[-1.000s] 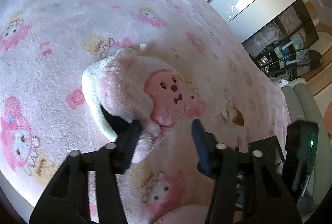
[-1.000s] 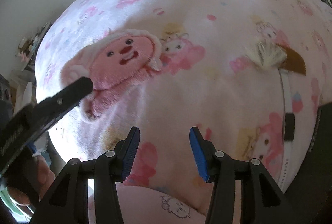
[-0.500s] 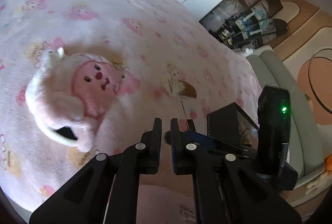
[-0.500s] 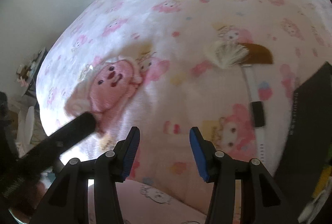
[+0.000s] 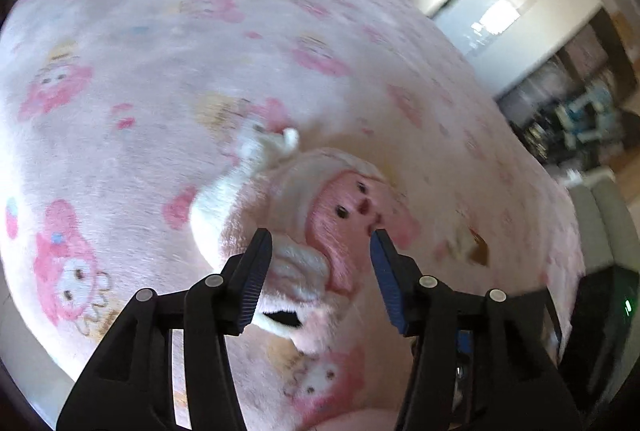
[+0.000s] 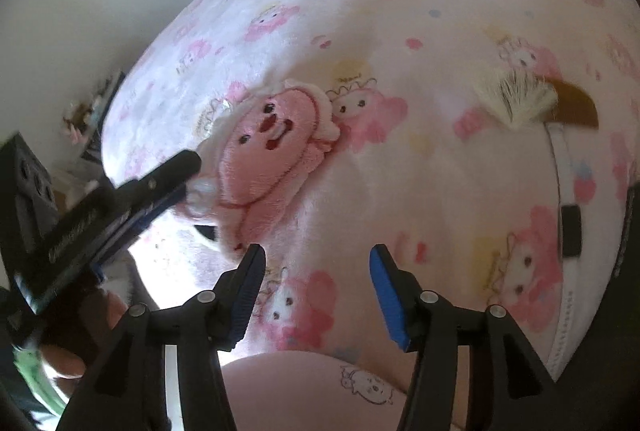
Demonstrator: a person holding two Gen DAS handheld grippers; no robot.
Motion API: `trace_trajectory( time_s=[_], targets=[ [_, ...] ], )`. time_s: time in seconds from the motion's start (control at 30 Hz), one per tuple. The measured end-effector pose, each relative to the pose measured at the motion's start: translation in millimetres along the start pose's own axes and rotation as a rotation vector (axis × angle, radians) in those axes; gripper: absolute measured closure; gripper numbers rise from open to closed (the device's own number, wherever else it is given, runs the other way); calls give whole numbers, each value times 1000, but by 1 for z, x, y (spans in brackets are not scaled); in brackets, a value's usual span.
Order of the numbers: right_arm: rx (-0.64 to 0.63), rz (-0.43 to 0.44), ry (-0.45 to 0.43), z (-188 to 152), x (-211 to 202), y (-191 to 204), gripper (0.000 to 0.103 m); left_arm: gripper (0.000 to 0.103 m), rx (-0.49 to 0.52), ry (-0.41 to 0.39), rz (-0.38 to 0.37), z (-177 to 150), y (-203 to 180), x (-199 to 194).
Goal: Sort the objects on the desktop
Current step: 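Grasp the pink plush toy with the right gripper and lift it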
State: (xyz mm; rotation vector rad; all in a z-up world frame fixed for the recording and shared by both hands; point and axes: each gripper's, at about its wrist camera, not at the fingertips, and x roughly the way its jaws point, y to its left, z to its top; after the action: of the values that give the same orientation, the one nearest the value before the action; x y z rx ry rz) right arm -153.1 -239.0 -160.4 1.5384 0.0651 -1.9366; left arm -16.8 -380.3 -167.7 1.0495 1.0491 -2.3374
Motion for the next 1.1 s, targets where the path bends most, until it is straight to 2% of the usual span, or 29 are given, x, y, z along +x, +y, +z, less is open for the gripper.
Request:
trace_trajectory(
  time_s=[0.1,0.17,0.2,0.23,0.3,0.33,0.37,0.43,0.53,0.6,0.67,0.73,0.8,0.87,1.0,1.1],
  targets=[
    [-4,6,8,1,4,0,53,50,1,-62,67,0,0,-3],
    [7,7,11,0,6,-3,53,51,-9,-60,118,1,4,3],
    [10,2,10,-1,7,-4,53,51,-11,-38,99,1,6,6],
    [11,-1,9,-1,7,-5,53,53,-18,-4,54,1,9,11],
    [11,5,5,-2,5,-5,53,67,-23,44,-37,-3,9,15],
    [7,9,3,-3,4,-5,53,77,5,53,-82,-7,5,13],
    [2,12,0,-4,1,-4,53,82,22,56,-109,-8,0,11],
    [-11,17,-7,-7,-4,-3,53,84,57,73,-211,-13,-10,4],
    [-6,29,-23,-15,-11,-7,48,84,131,113,-385,-18,-33,-4],
    [2,33,-29,-18,-12,-10,48,78,171,146,-426,-22,-47,-3],
    [10,26,-21,-19,-14,-14,48,64,182,180,-457,-24,-54,1],
    [20,6,-15,-22,-18,-22,48,59,171,202,-502,-24,-53,1],
    [37,-19,-27,-23,-25,-30,48,58,162,200,-496,-24,-50,1],
    [65,-22,-48,-23,-33,-39,48,57,151,182,-449,-21,-40,-1],
    [122,60,-106,-18,-45,-47,47,57,127,159,-339,-21,-30,-1],
    [129,53,-82,-13,-33,-48,44,57,125,167,-330,-26,-24,-1]
  ],
)
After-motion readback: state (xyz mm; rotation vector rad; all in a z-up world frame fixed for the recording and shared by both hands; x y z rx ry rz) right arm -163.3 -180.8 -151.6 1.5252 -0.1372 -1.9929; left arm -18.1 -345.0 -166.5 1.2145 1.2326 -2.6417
